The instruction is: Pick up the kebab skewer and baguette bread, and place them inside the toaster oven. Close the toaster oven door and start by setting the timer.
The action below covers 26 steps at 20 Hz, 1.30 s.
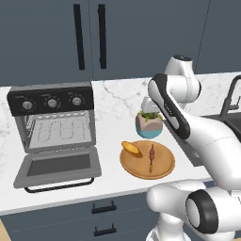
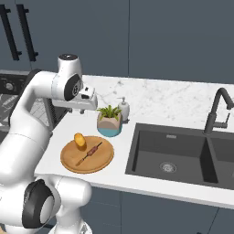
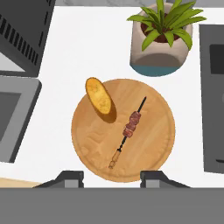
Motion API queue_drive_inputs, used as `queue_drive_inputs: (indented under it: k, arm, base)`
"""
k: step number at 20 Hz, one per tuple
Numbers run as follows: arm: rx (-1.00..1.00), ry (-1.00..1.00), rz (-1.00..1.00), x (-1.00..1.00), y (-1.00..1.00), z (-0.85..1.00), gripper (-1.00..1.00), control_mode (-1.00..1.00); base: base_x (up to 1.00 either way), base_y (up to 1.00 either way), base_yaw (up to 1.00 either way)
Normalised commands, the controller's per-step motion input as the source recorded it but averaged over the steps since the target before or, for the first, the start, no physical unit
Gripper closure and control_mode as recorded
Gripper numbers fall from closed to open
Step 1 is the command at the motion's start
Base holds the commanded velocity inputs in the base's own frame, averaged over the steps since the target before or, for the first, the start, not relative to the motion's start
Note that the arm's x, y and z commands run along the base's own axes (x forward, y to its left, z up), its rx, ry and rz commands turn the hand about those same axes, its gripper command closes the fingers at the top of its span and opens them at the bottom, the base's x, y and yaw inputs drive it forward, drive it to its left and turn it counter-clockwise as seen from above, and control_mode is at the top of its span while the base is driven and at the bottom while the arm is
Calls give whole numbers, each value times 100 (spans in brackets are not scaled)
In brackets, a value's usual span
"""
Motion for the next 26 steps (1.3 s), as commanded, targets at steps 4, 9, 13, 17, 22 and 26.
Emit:
queue_drive_inputs:
  k: [4,9,13,17,22,26]
  arm:
    - [0,0,0,0,0,0,-100,100]
    - [0,0,0,0,0,0,-100,100]
    - [0,0,0,0,0,0,-100,100]
    - [0,0,0,0,0,0,-100,100]
    - [0,0,0,0,0,0,-100,100]
    - [0,0,0,0,0,0,-100,100]
  base:
    - [0,0,0]
    - [0,0,0]
    - [0,0,0]
    - [13,69,-9]
    - [11,80,-14]
    - [36,22,-5]
